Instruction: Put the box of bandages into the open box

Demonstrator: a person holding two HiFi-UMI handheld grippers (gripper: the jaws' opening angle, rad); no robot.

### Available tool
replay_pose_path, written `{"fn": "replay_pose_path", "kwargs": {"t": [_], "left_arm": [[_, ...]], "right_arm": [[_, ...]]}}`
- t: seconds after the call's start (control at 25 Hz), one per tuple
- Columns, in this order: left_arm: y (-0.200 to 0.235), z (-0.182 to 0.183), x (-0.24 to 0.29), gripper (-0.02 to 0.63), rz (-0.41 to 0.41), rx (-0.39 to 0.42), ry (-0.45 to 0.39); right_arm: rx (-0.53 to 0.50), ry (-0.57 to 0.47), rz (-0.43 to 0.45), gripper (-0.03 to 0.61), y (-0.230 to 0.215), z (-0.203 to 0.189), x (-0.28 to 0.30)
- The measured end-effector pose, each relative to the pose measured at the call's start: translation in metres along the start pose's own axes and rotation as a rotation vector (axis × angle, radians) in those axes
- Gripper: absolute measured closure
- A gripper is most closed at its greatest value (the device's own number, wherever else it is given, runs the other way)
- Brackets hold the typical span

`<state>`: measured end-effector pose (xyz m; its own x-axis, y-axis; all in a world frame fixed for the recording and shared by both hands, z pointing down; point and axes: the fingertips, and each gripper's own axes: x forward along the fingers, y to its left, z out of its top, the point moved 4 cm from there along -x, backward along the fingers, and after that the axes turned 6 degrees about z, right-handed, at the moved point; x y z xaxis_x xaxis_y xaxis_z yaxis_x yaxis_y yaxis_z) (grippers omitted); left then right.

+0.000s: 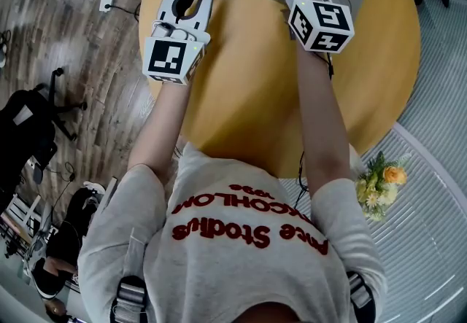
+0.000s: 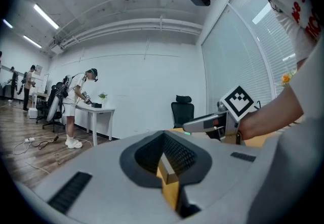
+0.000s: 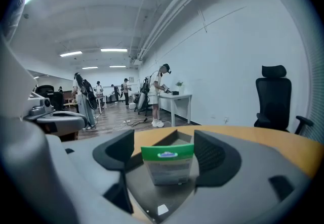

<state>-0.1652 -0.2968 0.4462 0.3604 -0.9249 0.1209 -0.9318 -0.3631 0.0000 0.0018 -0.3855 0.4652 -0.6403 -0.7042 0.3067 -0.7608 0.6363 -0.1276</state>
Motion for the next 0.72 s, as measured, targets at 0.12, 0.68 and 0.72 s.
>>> {"fn": "replay_pose_path", "kwargs": {"t": [0.12, 0.68, 0.72], "left_arm": [[-0.001, 0.009, -0.005, 0.607, -0.002, 0.009, -0.017], [-0.012, 0.050, -0.041, 0.607, -0.033, 0.040, -0.082], [-0.014, 0.053, -0.045, 0.607, -0.038, 0.044, -0.087]], "right_arm": [[-0.001, -0.044, -0.003, 0.221, 0.003, 0.015, -0.011], [0.006, -0.325, -0.097, 0.567, 0.025, 0.082, -0.099], [0.003, -0.336, -0.099, 0.568, 0.028, 0.086, -0.107]]}}
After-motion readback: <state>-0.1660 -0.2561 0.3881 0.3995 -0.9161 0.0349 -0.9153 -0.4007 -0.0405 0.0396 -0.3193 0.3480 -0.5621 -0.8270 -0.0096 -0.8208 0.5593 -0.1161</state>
